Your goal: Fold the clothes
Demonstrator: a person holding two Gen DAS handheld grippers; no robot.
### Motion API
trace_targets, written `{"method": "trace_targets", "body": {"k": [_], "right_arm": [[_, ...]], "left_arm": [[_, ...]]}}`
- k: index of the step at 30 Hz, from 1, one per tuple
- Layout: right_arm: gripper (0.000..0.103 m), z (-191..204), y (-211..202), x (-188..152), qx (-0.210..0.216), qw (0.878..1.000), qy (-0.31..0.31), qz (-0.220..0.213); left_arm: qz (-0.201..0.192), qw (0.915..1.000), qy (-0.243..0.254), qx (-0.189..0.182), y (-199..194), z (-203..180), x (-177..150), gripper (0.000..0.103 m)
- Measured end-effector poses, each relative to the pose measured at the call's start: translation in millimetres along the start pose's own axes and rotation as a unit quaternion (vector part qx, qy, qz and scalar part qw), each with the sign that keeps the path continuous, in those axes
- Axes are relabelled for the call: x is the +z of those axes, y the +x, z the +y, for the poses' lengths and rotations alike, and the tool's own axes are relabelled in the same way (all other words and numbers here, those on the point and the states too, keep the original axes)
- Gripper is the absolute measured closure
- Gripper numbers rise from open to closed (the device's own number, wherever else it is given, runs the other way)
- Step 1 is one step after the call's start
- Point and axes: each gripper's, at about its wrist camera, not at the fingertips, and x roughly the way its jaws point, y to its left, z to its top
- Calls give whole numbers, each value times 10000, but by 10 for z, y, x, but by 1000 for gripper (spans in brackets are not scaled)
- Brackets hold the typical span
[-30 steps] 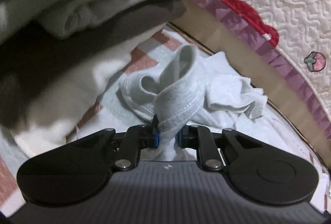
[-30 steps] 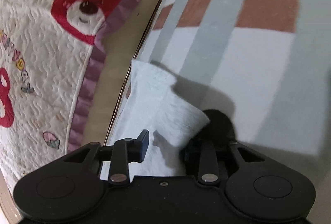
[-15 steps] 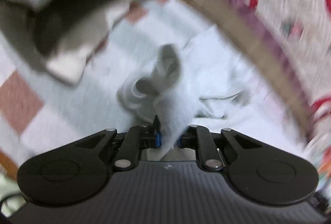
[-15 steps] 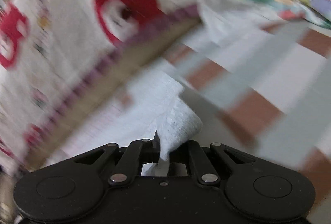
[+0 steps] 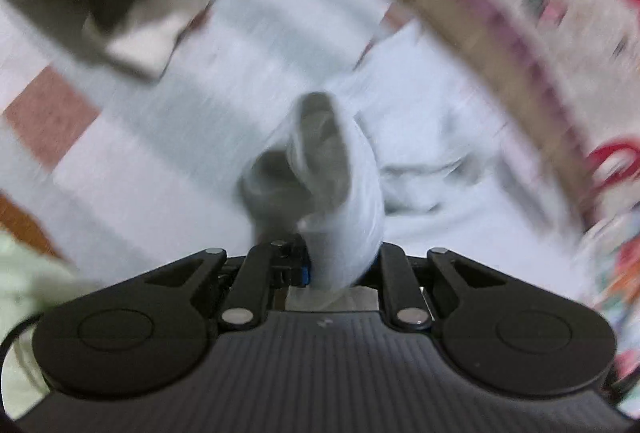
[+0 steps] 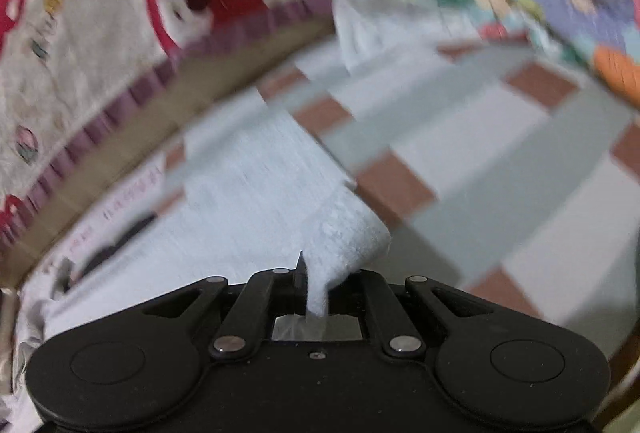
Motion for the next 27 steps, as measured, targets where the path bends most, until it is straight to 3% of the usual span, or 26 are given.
{"method": "trace_targets", "body": {"k": [3, 7, 12, 14, 17, 18, 20, 22, 24, 26, 27], "right_arm": [[98, -13, 42, -69, -211, 9997, -115, 86], [96, 159, 45, -77, -758, 9923, -968, 157], [81, 272, 19, -27, -1563, 9735, -1662, 160], [81, 173, -15, -12, -2101, 9634, -1663, 83], [81, 59, -200, 23, -2208, 9644, -1457, -44], [81, 95, -273, 37, -2112, 9661, -1480, -120], [79, 308, -409, 98, -1962, 9650, -1705, -355], [75, 618, -495, 199, -1559, 9673, -1949, -456], [75, 1098, -495, 344, -760, 9704, -2284, -210], [75, 1776, -464, 469, 213, 9541, -2976, 243], [76, 2182, -466, 487, 625, 9337, -3493, 488]], "left_arm": [[-154, 9997, 87, 153, -59, -25, -63, 87], [-567, 9973, 95, 464, -187, 27, 50, 87], [-185, 9974, 424, 559, -248, 216, 213, 87], [-192, 9962, 470, 705, -287, 279, 231, 87], [-443, 9905, 438, 1224, -369, 408, 223, 88], [-552, 9863, 457, 1483, -388, 436, 225, 89], [-668, 9831, 497, 1629, -412, 476, 270, 89], [-476, 9923, 499, 1025, -394, 455, 347, 88], [-393, 9957, 689, 474, -363, 336, 405, 86], [-524, 9893, 1326, 295, -327, 105, 438, 84], [-581, 9846, 1633, 218, -306, 1, 460, 78]]}}
